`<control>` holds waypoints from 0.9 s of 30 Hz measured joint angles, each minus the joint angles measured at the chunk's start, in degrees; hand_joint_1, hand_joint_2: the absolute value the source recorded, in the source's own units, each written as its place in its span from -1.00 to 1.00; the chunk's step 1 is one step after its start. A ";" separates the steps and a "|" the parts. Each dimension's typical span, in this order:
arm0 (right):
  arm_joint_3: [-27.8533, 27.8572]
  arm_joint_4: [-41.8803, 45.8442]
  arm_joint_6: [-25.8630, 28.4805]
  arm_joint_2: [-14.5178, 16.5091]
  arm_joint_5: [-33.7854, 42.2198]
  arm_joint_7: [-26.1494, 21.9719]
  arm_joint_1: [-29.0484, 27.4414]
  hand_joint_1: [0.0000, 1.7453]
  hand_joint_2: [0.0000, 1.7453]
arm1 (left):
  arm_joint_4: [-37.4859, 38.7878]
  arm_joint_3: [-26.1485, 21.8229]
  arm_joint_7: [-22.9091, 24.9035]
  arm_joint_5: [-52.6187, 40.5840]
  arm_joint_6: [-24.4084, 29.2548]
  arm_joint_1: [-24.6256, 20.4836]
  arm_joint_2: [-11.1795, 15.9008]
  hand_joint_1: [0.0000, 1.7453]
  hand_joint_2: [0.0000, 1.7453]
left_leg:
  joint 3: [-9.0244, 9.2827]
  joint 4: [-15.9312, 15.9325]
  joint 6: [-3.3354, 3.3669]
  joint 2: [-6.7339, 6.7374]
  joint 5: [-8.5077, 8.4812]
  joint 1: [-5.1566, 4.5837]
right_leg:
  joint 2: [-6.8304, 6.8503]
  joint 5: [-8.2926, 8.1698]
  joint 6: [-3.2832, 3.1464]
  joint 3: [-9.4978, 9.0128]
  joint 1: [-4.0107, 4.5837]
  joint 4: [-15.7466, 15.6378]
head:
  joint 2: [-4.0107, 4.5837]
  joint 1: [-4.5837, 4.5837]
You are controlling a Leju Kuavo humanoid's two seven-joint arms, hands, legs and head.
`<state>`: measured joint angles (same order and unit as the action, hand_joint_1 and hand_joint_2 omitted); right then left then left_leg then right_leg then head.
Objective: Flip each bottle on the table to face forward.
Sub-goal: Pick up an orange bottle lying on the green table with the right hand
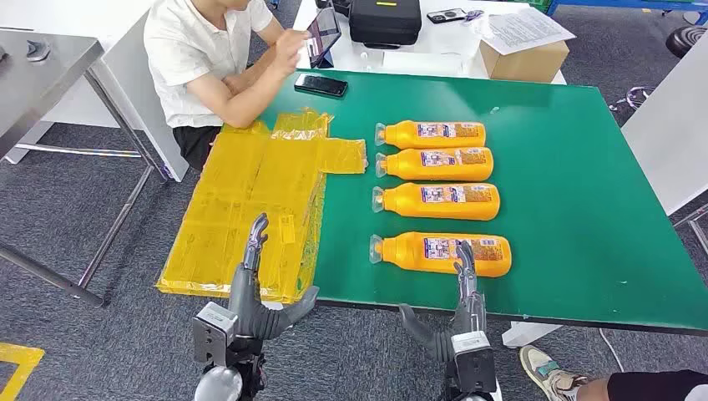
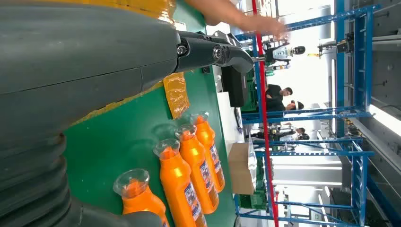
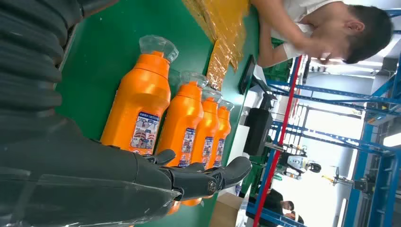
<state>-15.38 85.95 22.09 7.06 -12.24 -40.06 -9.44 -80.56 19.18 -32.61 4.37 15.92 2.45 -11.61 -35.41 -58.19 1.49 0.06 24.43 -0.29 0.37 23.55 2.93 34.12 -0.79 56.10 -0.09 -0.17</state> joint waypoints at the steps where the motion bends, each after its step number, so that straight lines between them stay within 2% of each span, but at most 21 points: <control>1: -0.06 -0.05 -0.11 -0.01 -0.03 0.00 0.09 -1.00 1.00 | 0.00 0.02 -0.01 0.00 -0.03 0.02 -0.01 -1.00 1.00 | 0.00 0.00 0.00 0.00 0.00 0.00 | 0.00 0.00 0.00 0.00 0.00 0.00 | 0.00 0.00; 3: -0.34 -0.22 0.14 -0.04 -0.99 0.03 0.34 -1.00 1.00 | 0.01 0.09 -0.15 0.00 -0.09 0.09 -0.02 -1.00 1.00 | 0.00 0.00 0.00 0.00 0.00 0.00 | 0.00 0.00 0.00 0.01 0.00 0.00 | 0.00 0.00; 5: -0.98 -0.61 3.13 -0.42 -5.96 0.70 0.76 -1.00 1.00 | 0.09 0.26 -0.43 -0.06 -0.14 0.15 -0.03 -1.00 1.00 | 0.00 0.00 0.00 0.00 0.00 0.00 | 0.00 0.00 0.00 0.01 0.00 0.00 | 0.00 0.01; 9: -1.59 -2.34 13.53 -3.07 -23.39 4.75 2.00 -1.00 1.00 | 0.62 0.92 -0.63 -1.22 -0.10 -0.03 -0.03 -1.00 1.00 | 0.01 0.00 0.00 -0.02 0.00 -0.01 | 0.01 0.00 0.00 0.01 -0.01 -0.01 | 0.00 -0.01; 13: 2.25 -3.78 17.22 -5.39 -42.96 6.94 2.66 -1.00 1.00 | 1.41 1.49 -0.34 -2.61 -0.67 -0.84 -0.09 -1.00 1.00 | 0.00 -0.01 0.01 -0.04 0.00 -0.05 | 0.02 -0.02 0.02 -0.02 -0.03 -0.02 | 0.00 0.00; 16: 5.55 -4.49 17.44 -6.52 -46.36 7.22 3.03 -1.00 1.00 | 1.90 1.87 -0.29 -2.91 -1.04 -1.24 -0.18 -1.00 1.00 | 0.00 -0.02 0.01 -0.07 0.00 -0.05 | 0.02 -0.02 0.03 -0.03 -0.03 -0.02 | 0.00 -0.01; 20: 9.69 -4.99 17.58 -8.99 -52.72 11.45 4.17 -1.00 1.00 | 2.73 2.48 -0.19 -2.98 -1.58 -1.75 -0.37 -1.00 1.00 | 0.00 -0.02 0.01 -0.06 0.00 -0.05 | 0.02 -0.03 0.04 -0.03 -0.03 -0.02 | 0.00 0.02; 23: 11.45 -6.17 17.59 -11.90 -53.02 14.25 5.81 -1.00 1.00 | 3.31 2.78 -0.15 -2.93 -1.71 -1.81 -0.49 -1.00 1.00 | 0.00 -0.02 0.02 -0.05 0.00 -0.05 | 0.02 -0.03 0.04 -0.03 -0.03 -0.02 | 0.00 0.00; 27: 12.55 -7.23 17.61 -14.11 -53.03 14.98 6.78 -1.00 1.00 | 3.87 2.88 -0.15 -2.91 -1.78 -1.85 -0.57 -1.00 1.00 | 0.00 -0.03 0.02 -0.03 0.00 -0.05 | 0.01 -0.04 0.04 -0.03 -0.02 -0.02 | 0.00 0.01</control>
<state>-2.83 78.72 39.69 -7.05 -65.27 -25.08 -2.66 -76.70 22.06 -32.76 1.46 14.14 0.59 -12.17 -35.41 -58.22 1.51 0.03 24.43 -0.33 0.38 23.51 2.97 34.09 -0.81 56.08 -0.09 -0.16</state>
